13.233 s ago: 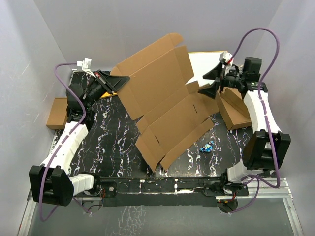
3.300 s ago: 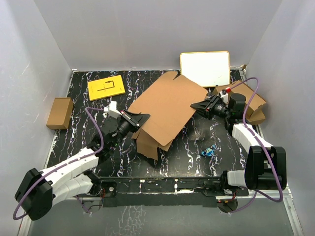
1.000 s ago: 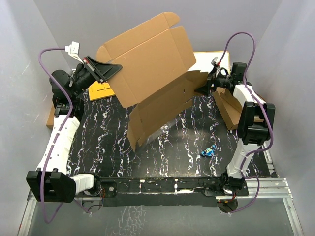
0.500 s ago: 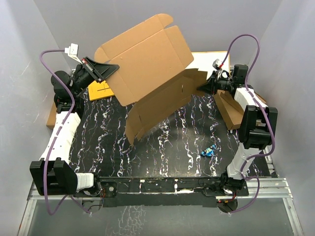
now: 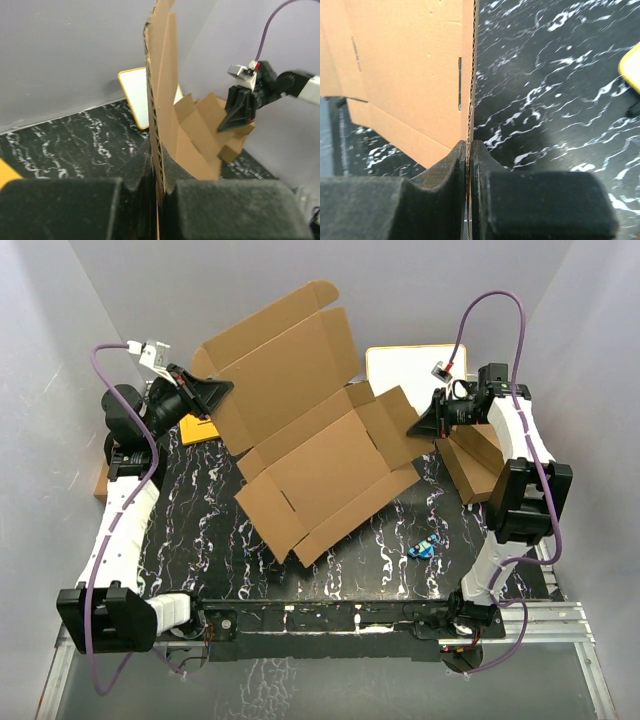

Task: Fold the paper box

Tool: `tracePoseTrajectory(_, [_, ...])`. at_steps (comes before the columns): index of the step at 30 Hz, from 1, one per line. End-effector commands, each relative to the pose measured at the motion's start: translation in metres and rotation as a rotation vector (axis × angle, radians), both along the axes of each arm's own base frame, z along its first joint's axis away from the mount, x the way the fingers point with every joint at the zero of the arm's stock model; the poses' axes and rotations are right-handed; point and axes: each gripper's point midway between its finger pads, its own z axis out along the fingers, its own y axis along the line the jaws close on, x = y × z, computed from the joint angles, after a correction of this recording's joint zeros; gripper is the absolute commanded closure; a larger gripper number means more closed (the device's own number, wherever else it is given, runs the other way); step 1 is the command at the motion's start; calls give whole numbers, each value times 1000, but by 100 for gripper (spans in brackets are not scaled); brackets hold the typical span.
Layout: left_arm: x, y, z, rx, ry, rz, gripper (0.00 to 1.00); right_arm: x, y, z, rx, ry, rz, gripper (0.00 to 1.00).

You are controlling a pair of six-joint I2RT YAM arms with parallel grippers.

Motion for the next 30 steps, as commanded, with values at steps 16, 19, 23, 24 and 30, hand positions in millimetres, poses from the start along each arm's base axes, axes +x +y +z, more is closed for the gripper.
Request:
tracePoseTrajectory(16, [-65, -9, -85, 461, -312, -106, 100, -30, 29, -57, 68, 445, 50, 91])
tracePoseTrajectory(19, [-71, -11, -87, 432, -300, -111, 100, -28, 28, -69, 43, 455, 35, 91])
tracePoseTrajectory(23, [-79, -14, -85, 337, -258, -101, 100, -34, 27, -82, 26, 464, 23, 90])
tracePoseTrajectory(24, [-81, -15, -87, 298, -221, -102, 100, -36, 27, -84, 22, 461, 22, 89])
tracePoseTrajectory(30, [-97, -21, -101, 194, -119, -137, 100, -46, 28, -84, 22, 428, 21, 89])
